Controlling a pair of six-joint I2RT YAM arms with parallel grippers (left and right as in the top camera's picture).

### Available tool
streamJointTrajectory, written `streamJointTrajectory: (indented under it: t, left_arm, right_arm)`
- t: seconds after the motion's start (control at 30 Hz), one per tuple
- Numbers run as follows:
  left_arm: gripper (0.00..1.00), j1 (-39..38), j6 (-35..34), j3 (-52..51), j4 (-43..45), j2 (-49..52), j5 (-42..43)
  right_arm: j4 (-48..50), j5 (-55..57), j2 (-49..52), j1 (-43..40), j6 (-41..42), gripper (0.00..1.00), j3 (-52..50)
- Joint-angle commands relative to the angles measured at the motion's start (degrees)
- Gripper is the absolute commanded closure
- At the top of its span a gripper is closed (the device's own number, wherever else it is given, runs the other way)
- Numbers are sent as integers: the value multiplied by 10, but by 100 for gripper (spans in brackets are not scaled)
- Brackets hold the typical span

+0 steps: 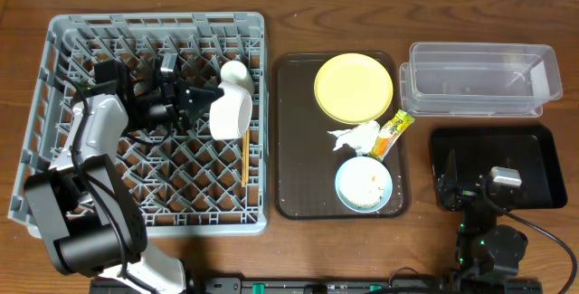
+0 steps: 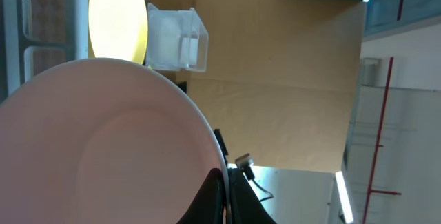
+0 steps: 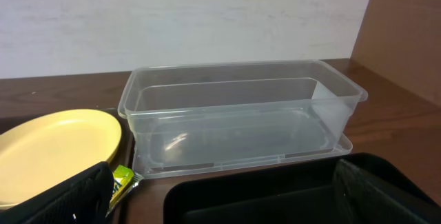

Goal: Sort waste into correct bins and load items into the dishwasher rack
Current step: 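Lower the pink bowl into the rack and open the left gripper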

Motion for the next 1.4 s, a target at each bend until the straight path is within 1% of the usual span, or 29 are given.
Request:
streamJointTrajectory:
  t: [0.0, 0.2, 0.27, 0.4, 0.47, 0.57, 0.77, 0.83, 1.13, 1.2, 1.37]
  left_arm:
    - [94, 1, -31, -2, 2, 8, 2]
    - [93, 1, -61, 8, 2, 8, 2]
    - [94, -3, -61, 8, 0, 7, -2]
    - [94, -22, -64, 8, 3, 7, -41]
    - [94, -28, -77, 8, 18, 7, -64]
    - [94, -31, -128, 8, 56, 7, -95]
    - [94, -31, -265, 8, 166, 2, -93]
    - [94, -31, -292, 8, 192, -7, -93]
    - [94, -58, -297, 8, 198, -39, -111]
    - [94, -62, -308, 8, 204, -39, -115]
    - [94, -62, -359, 8, 254, -42, -115]
  right_arm:
    - [-2, 1, -4, -7, -4, 1, -1]
    - [-2, 1, -4, -8, -4, 1, -1]
    - [-2, 1, -4, -11, -4, 1, -1]
    - [-2, 1, -4, -18, -4, 1, -1]
    - [-2, 1, -4, -19, -4, 1, -1]
    - [-2, 1, -4, -19, -4, 1, -1]
    - [-2, 1, -4, -19, -4, 1, -1]
    - [-2, 1, -4, -19, -4, 1, -1]
    - [-2, 1, -4, -19, -4, 1, -1]
    - [-2, 1, -4, -19, -4, 1, -1]
    - [-2, 1, -4, -19, -4, 1, -1]
